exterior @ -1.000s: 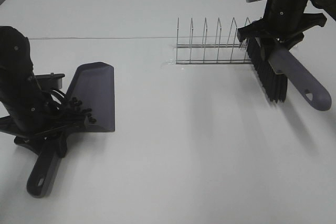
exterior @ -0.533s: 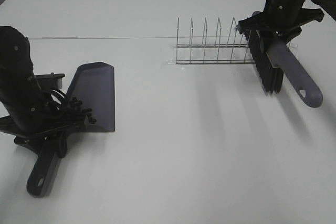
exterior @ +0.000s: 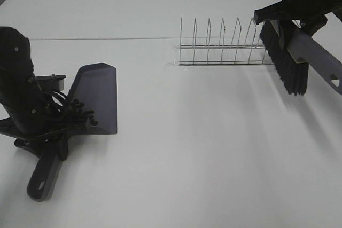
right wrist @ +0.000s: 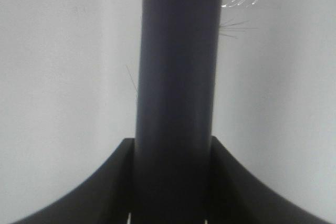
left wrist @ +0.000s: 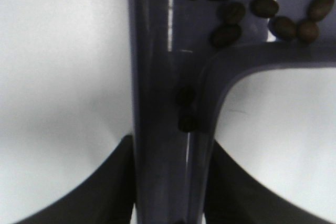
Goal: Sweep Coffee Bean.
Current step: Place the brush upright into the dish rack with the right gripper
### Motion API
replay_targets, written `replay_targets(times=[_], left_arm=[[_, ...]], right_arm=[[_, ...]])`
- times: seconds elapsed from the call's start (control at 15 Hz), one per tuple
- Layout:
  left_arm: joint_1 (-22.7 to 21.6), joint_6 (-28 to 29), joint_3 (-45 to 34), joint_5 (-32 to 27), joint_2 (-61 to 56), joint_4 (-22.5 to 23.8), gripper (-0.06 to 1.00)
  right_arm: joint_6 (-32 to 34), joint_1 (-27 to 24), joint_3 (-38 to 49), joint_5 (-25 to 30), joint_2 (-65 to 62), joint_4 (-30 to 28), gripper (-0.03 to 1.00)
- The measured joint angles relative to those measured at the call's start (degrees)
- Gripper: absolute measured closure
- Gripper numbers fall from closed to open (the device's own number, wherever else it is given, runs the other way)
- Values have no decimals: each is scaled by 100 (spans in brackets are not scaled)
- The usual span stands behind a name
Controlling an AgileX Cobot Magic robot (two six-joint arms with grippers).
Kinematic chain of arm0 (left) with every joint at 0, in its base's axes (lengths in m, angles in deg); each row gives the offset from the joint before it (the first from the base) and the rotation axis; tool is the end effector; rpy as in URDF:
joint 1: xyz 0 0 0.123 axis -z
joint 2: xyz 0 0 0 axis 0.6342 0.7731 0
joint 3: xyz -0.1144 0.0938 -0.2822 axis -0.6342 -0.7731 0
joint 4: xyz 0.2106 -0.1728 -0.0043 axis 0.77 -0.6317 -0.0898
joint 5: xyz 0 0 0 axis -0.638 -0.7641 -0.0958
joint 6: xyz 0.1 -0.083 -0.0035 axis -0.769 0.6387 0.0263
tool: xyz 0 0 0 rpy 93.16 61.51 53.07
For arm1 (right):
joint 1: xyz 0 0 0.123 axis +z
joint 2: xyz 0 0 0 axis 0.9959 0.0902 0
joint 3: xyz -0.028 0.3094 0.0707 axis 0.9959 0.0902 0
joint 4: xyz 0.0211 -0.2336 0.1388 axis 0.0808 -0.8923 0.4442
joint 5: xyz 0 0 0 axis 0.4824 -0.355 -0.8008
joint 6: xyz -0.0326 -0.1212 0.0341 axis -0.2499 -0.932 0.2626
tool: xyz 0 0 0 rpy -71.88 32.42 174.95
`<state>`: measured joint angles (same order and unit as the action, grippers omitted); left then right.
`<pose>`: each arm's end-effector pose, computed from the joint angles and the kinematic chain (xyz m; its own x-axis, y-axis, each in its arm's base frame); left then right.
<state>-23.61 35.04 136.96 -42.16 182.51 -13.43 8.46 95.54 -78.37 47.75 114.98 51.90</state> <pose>0.3340 -0.1058 0.0715 -0.9990 -0.0431 0.0092 -0.0437 0.9952 -0.0870 0.4855 0.0672 0.2206 -0.9745 -0.1099 -0.1958 -0.0769 0.9826 -0.1688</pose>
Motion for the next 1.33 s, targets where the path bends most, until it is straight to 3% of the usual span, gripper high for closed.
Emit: replay_targets(times=[0.53, 1.33], left_arm=[[0, 0, 0, 0, 0, 0, 60], [0, 0, 0, 0, 0, 0, 60]], right_arm=[[-6, 0, 6, 0, 355, 189, 59], [-6, 0, -63, -745, 607, 23, 59]])
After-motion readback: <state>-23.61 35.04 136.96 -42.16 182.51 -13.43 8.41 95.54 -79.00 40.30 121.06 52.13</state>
